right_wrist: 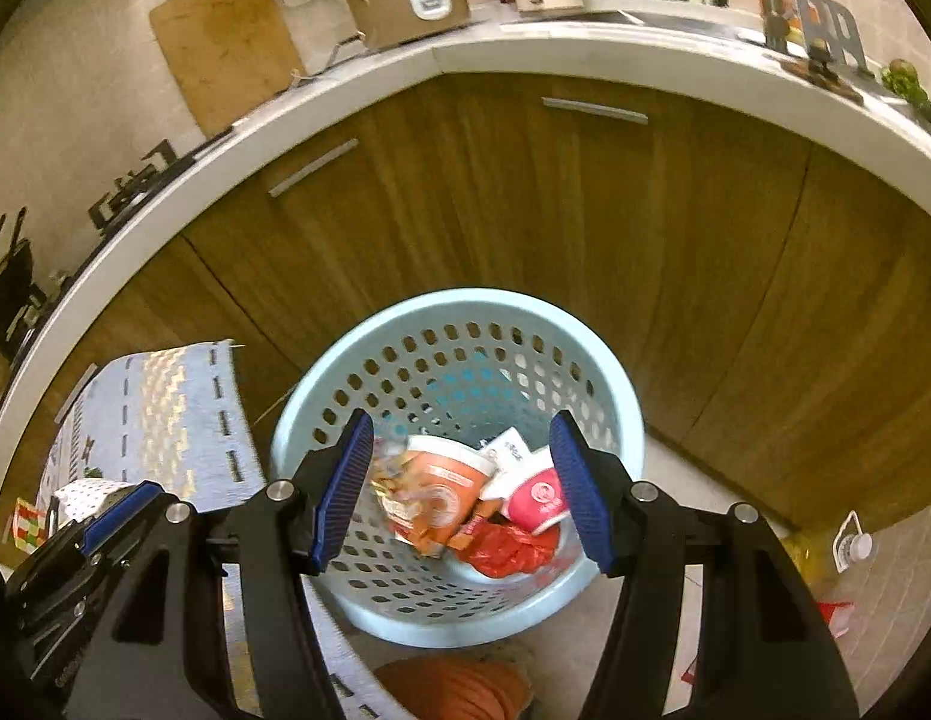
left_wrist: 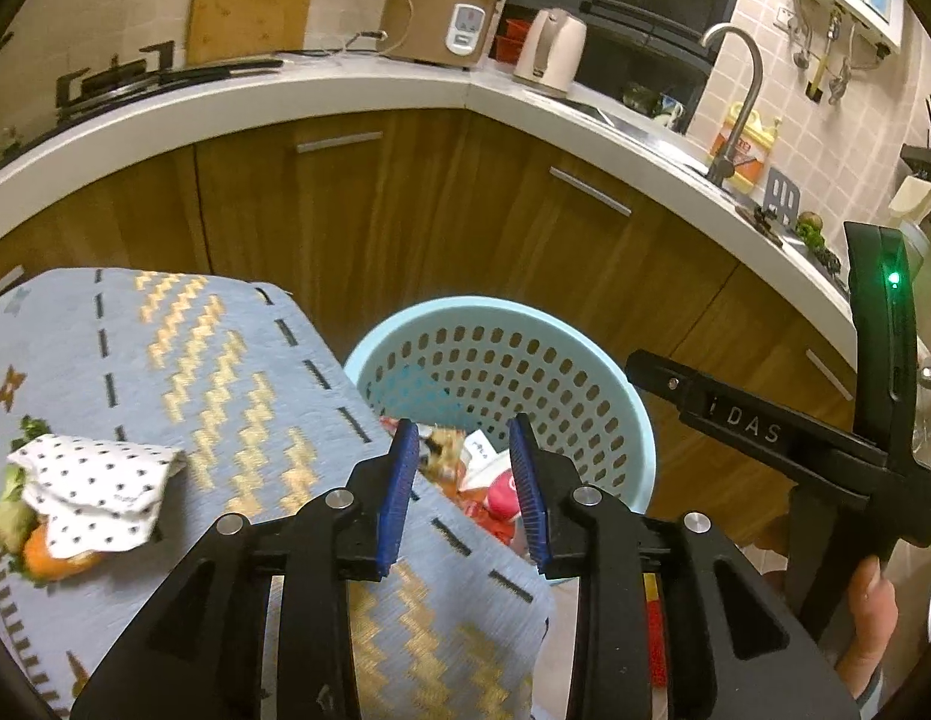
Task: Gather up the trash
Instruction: 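Move both open tools from the basket back over the table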
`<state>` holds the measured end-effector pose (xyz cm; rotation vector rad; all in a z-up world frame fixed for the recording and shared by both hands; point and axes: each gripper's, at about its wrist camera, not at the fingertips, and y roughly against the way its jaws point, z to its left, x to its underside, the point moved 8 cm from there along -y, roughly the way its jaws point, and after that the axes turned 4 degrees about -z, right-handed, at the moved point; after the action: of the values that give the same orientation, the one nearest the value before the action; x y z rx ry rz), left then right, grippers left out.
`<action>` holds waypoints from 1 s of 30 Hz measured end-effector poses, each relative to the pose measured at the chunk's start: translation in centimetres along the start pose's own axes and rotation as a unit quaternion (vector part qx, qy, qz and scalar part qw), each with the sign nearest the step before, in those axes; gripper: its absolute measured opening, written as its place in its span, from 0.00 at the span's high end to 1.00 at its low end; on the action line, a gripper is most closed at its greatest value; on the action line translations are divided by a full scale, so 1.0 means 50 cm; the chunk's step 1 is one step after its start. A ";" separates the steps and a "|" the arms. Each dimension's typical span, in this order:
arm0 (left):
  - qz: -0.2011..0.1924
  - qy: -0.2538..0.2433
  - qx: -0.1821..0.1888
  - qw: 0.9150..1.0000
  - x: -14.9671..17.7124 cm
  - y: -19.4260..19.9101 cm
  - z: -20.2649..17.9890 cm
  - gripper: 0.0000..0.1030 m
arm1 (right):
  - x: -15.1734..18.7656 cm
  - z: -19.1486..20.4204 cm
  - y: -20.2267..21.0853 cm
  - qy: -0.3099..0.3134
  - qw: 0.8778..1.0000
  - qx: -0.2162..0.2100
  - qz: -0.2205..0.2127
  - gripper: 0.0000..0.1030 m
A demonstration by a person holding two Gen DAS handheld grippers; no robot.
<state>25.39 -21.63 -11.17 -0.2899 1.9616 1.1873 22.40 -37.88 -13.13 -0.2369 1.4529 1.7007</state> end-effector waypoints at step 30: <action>-0.002 0.119 -0.124 0.985 0.049 0.202 0.396 0.65 | 0.145 0.426 0.085 0.213 0.962 -0.172 0.000 0.55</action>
<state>28.44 0.51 -11.11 -0.5877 2.0111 1.4531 22.97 -15.53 -8.24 -0.8361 1.4391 1.9775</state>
